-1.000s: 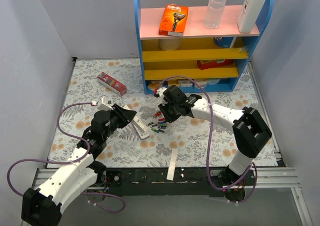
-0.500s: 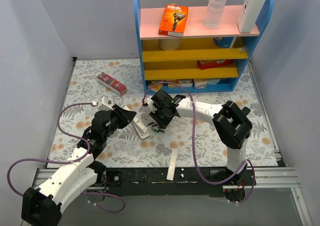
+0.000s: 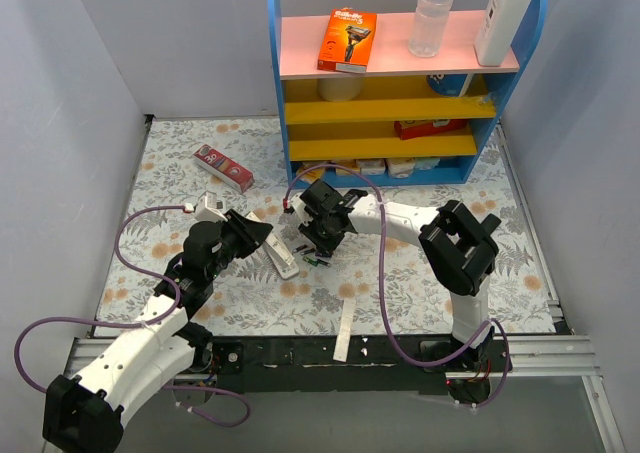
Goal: Load the batteries into the remote control
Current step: Pick up the battery from the center of the board.
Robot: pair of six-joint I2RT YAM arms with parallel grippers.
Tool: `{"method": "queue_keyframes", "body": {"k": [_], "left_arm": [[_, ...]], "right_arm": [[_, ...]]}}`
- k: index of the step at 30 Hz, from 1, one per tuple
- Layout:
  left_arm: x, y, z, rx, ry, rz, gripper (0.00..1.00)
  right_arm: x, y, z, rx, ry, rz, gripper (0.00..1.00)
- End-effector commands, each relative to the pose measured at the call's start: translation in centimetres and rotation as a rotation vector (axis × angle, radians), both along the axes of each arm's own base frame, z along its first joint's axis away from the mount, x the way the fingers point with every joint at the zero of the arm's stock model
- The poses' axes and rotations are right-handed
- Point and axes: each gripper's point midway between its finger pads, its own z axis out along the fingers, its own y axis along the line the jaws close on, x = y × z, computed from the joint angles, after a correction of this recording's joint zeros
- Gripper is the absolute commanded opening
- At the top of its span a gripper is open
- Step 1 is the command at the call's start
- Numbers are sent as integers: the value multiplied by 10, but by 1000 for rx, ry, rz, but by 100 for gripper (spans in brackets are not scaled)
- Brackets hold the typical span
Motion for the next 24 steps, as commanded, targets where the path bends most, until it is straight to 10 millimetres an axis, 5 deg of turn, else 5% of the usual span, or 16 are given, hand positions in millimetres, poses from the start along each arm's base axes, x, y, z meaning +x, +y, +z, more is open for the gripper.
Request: {"method": "queue_keyframes", "body": {"k": [1,24], "left_arm": [[4,2,9,6,-23,9,0],[4,0,9,12,-22,-1,0]], "right_arm": [[4,6,3,5,-8,20,26],[-1,0,-15,-65,19,24,34]]}}
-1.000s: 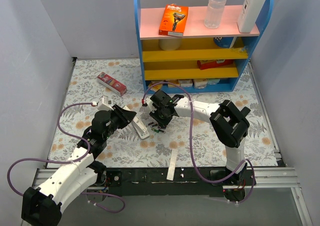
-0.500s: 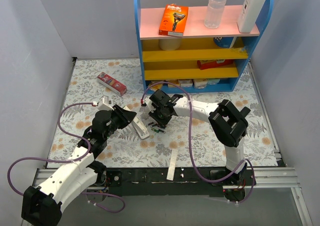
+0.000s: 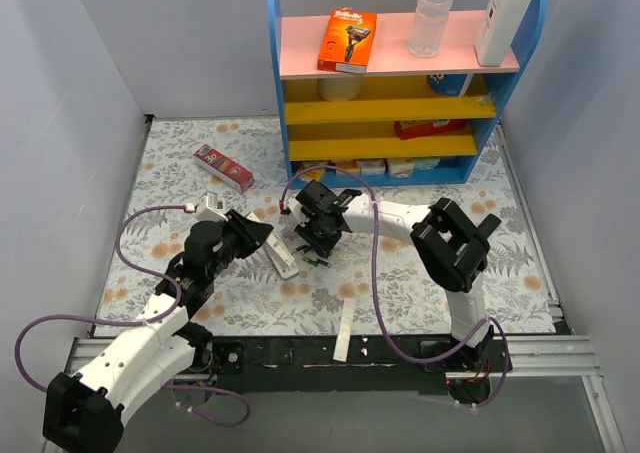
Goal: Load the batteries into the remote control
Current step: Pick up the battery from the center of the board.
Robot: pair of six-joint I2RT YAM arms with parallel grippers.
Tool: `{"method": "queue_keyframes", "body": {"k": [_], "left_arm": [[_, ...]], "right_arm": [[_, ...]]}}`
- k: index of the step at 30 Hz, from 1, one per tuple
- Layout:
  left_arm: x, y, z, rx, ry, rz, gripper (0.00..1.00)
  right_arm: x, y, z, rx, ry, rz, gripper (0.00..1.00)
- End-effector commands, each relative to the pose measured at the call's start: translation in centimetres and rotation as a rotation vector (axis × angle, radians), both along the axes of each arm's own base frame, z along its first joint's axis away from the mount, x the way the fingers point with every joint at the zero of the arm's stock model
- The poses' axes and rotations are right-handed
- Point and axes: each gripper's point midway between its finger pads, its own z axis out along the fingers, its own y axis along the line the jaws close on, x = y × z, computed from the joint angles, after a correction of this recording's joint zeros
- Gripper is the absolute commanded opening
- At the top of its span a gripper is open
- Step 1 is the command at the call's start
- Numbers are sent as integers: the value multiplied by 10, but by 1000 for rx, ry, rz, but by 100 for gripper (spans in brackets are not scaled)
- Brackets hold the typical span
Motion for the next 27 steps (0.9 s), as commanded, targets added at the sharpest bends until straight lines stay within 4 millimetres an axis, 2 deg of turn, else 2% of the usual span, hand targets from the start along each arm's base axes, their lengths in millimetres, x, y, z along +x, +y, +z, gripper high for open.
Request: {"method": "queue_keyframes", "body": {"k": [1,7,12,18,22,27], "left_arm": [[4,1,13,4,-34,2,0],[5,0,15,3,-38,-2,0],[6,-2,14,0,-37,-11,0],[6,-2,18,-2,-44,-10,0],[4,-2,18,-3,-46,-11,0],[2,-1,19,-6,-48,-11,0]], "right_arm": [[-11,-8,-9,-53,40,9,35],[-17,-8,10,-10,46,-25,38],[-14,-9,21,-9,31,-54,43],[-7,-1,42,36,6,-84,47],[3,-1,43,29,-31,-109,44],[8,2,40,25,-42,-116,33]]}}
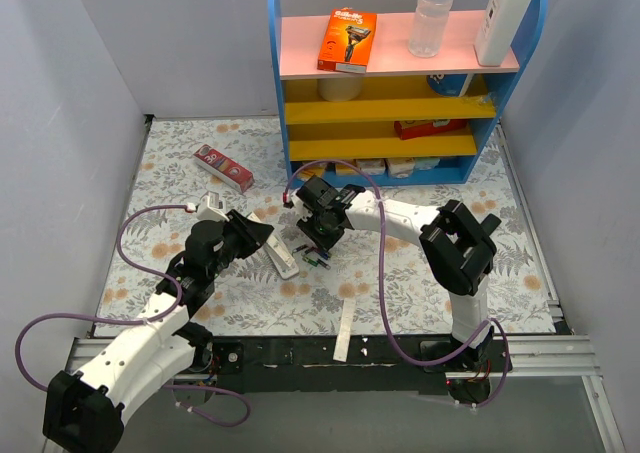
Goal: Load the batteries into the remote control
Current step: Pick up the battery from the center of the board.
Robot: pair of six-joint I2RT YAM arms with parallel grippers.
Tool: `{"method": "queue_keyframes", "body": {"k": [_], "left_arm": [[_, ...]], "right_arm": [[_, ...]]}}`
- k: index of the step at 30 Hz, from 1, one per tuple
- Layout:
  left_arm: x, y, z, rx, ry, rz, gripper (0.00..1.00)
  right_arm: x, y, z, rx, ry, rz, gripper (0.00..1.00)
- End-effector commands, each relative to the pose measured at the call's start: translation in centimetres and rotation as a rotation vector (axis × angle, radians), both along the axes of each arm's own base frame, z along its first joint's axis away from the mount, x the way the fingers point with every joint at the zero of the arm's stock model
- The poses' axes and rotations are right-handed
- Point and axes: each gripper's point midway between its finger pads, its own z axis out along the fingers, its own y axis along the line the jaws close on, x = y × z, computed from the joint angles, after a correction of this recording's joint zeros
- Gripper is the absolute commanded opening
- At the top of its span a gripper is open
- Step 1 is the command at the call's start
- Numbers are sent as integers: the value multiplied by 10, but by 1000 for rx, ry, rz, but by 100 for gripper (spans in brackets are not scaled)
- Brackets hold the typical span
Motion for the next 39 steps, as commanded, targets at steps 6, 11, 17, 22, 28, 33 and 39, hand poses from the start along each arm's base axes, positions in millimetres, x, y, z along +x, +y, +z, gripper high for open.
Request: {"method": "queue_keyframes", "body": {"k": [6,11,17,22,28,33,39], "left_arm": [[2,-1,23,-21,-58,-6,0],[2,0,22,-19,-57,-5,0],[2,-1,23,-20,-56,-6,0],[3,-1,24,-22,-60,-6,0],[-1,-8,24,-37,-62,-49,0],[-4,-18,29,-69,-96,-107,0],[-9,-30,44,-131,-201,-186,0]], "right_arm": [[16,12,15,33,-50,-45,28],[17,12,4,16,-41,-44,28],[16,13,-6,3,-26,-42,28],[12,11,-14,-14,-7,-33,28],[6,2,-21,-42,11,-31,27],[-6,-11,-18,-44,19,-27,12],[-20,-21,17,55,-10,-70,2]]}}
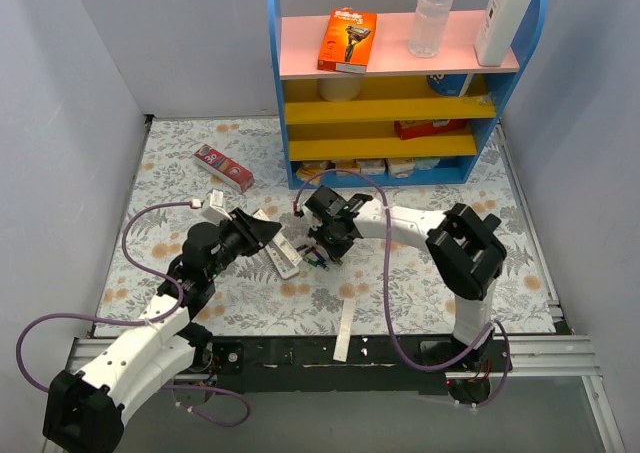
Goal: Load the batteries into the remote control
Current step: Pick up the battery from the center of the board, then load the battery into the remote control.
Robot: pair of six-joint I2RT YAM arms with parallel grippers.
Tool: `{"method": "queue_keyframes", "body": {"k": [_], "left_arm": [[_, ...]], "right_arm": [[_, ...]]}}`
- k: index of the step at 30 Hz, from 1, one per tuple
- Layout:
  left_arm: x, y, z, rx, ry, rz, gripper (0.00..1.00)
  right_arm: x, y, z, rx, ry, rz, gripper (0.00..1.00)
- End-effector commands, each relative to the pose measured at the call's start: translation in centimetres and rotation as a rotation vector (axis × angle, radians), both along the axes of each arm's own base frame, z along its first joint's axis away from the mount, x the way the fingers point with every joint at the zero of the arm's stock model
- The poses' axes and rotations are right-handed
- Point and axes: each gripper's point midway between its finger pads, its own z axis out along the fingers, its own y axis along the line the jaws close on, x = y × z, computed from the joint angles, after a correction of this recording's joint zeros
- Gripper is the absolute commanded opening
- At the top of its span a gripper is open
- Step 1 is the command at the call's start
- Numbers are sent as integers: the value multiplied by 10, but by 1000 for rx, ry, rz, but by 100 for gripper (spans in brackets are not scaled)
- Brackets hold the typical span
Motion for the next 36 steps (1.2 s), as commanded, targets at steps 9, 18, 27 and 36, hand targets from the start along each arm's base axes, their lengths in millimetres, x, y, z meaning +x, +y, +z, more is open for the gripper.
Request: {"method": "queue_keyframes", "body": {"k": [9,18,27,36], "left_arm": [[-19,-35,60,-152,-300,-251,0],[-26,-48,88,-219,-400,-351,0],[-28,-59,101,-280,-445,-386,0],[-35,-69,113,-303,-500,-430,0]], "right_arm": [[-17,4,148,442,-189,-136,1],[-41,24,265,864,-352,-90,1],[-67,28,284,970,-358,3,1],[-67,25,280,958,-380,14,1]]}}
